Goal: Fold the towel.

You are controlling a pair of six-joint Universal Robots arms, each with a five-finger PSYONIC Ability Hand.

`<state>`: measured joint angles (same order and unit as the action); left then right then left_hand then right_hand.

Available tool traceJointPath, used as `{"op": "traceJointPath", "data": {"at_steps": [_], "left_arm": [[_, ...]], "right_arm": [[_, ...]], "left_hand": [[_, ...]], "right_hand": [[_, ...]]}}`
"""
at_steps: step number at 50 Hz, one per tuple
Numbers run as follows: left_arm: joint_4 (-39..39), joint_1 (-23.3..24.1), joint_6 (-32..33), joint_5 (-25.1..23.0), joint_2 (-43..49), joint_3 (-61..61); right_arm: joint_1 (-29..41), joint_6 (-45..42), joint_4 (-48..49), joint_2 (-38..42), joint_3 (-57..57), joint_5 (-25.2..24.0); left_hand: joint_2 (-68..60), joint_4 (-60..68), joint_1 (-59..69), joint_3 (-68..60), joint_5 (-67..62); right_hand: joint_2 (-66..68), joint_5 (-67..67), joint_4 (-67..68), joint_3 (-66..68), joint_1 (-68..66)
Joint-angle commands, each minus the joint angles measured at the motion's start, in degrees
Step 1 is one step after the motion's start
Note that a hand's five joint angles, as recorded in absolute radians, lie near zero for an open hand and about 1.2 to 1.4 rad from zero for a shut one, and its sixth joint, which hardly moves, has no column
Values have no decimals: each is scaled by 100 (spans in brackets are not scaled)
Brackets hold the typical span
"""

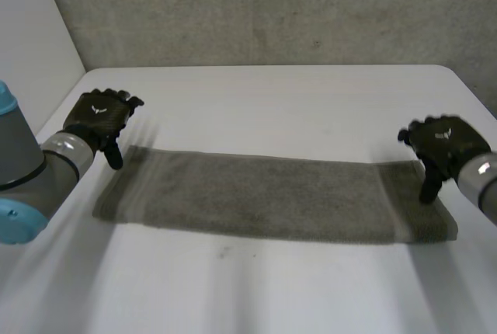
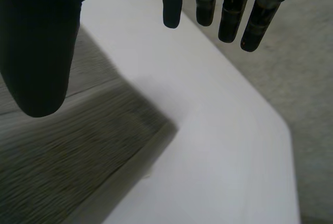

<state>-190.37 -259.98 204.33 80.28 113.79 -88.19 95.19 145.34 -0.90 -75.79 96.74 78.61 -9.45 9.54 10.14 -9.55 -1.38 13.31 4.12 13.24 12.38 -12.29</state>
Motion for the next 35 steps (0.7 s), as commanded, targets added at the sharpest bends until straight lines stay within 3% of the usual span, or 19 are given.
{"op": "traceJointPath", "data": {"at_steps": [1,18,21,23,26,27,35], "left_arm": [[-18,-27,-753,-117,-278,-462],[-18,-27,-772,-303,-287,-506],[-18,-36,-772,-303,-287,-506],[-18,-36,-772,-303,-287,-515],[-18,-36,-772,-303,-287,-515],[-18,-27,-772,-303,-287,-515],[-18,-36,-772,-303,-383,-576]], "right_arm": [[-721,-94,589,-577,1583,-829],[-1222,-498,1382,-15,2165,-935],[-1257,-560,1496,187,2129,-935],[-1266,-595,1609,336,2060,-935],[-1284,-621,1672,380,2015,-935],[-1336,-647,1724,424,1963,-926],[-2187,-691,1882,275,1778,-830]], "left_hand": [[-55,46,-14,-45,138],[-55,46,-14,-45,138],[-55,46,-14,-45,138],[-55,46,-14,-45,138],[-55,46,-14,-45,138],[-55,46,-14,-45,138],[-55,46,-14,-45,138]], "right_hand": [[400,319,406,492,-502],[1881,1800,1888,1974,-1983],[2571,2490,2577,2663,-2672],[4061,3980,4068,4154,-4163],[4976,4895,4983,5069,-5078],[6652,6571,6659,6745,-6754],[6669,6588,6676,6762,-6771]]}}
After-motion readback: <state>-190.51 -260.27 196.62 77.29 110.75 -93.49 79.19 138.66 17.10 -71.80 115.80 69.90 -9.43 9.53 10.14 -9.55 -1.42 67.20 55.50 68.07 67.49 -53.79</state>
